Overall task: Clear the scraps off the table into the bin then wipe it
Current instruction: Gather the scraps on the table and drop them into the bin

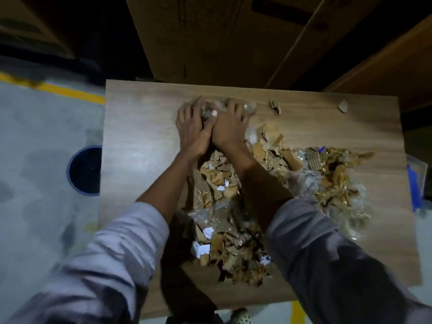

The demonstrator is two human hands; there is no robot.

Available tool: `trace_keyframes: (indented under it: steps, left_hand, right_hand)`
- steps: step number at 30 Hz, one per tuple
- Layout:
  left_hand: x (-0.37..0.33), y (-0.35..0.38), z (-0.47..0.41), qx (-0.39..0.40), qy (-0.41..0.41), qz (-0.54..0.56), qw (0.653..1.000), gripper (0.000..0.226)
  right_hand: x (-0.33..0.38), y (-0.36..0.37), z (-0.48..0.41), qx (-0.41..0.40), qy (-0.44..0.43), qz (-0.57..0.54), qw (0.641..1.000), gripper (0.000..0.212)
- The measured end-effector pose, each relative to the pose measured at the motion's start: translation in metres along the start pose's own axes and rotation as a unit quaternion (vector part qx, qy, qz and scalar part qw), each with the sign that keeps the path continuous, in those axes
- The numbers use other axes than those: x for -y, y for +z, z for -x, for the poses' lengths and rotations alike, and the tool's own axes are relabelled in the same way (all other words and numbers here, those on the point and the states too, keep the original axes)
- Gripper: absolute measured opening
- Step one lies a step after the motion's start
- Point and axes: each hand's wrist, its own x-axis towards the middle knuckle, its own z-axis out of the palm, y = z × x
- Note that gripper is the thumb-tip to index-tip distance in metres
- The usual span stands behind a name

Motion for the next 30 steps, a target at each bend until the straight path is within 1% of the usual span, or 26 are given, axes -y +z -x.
trace_keyframes:
  steps: [2, 3, 6, 8, 10, 14, 16, 19, 20, 21, 23, 24, 26, 27, 30]
  left_hand:
    - [-0.015, 0.007, 0.019, -0.009, -0.025, 0.052, 0.998, 0.065]
    - [-0.023, 0.010, 0.027, 0.004, -0.042, 0.075, 0.996, 0.063]
    - [-0.046, 0.013, 0.050, 0.060, -0.074, 0.110, 0.989, 0.057]
    - [-0.066, 0.010, 0.073, 0.080, -0.082, 0.126, 0.985, 0.047]
    - [-0.089, 0.004, 0.100, 0.090, -0.079, 0.139, 0.983, 0.042]
    - [-0.120, -0.006, 0.159, 0.086, -0.035, 0.138, 0.986, 0.047]
    - [-0.121, -0.001, 0.183, 0.095, -0.016, 0.108, 0.989, 0.053]
    - [-0.110, 0.013, 0.198, 0.115, -0.011, 0.013, 0.993, 0.074]
    - [-0.109, 0.016, 0.196, 0.115, -0.012, -0.001, 0.993, 0.079]
    - [-0.114, 0.016, 0.193, 0.108, -0.012, -0.001, 0.994, 0.076]
    - [-0.126, 0.011, 0.179, 0.088, -0.024, 0.023, 0.996, 0.057]
    - [-0.128, 0.009, 0.170, 0.074, -0.040, 0.042, 0.996, 0.051]
    - [-0.133, 0.006, 0.151, 0.045, -0.071, 0.084, 0.993, 0.053]
    - [-0.135, 0.006, 0.140, 0.026, -0.086, 0.114, 0.989, 0.054]
    - [-0.139, 0.013, 0.097, -0.032, -0.129, 0.223, 0.966, 0.051]
  right_hand:
    - [-0.009, 0.004, 0.013, -0.018, -0.019, -0.055, 0.998, 0.034]
    - [-0.015, 0.005, 0.017, -0.012, -0.025, -0.073, 0.997, 0.031]
    - [-0.031, -0.005, 0.035, 0.003, -0.020, -0.109, 0.994, 0.028]
    - [-0.042, -0.020, 0.057, 0.000, -0.022, -0.134, 0.991, 0.026]
    - [-0.055, -0.036, 0.088, -0.007, -0.026, -0.177, 0.984, 0.025]
    - [-0.077, -0.057, 0.148, -0.028, -0.041, -0.215, 0.975, 0.037]
    - [-0.088, -0.060, 0.176, -0.016, -0.050, -0.222, 0.974, 0.043]
    - [-0.107, -0.060, 0.196, 0.072, -0.087, -0.180, 0.977, 0.067]
    - [-0.114, -0.061, 0.196, 0.092, -0.092, -0.178, 0.976, 0.070]
    - [-0.119, -0.066, 0.192, 0.092, -0.089, -0.186, 0.974, 0.068]
    - [-0.128, -0.085, 0.179, 0.066, -0.073, -0.211, 0.973, 0.055]
    - [-0.133, -0.096, 0.171, 0.066, -0.060, -0.230, 0.969, 0.053]
    - [-0.145, -0.112, 0.149, 0.085, -0.041, -0.273, 0.957, 0.061]
    - [-0.152, -0.116, 0.133, 0.081, -0.040, -0.277, 0.956, 0.064]
    - [-0.172, -0.112, 0.081, 0.037, -0.024, -0.262, 0.964, 0.066]
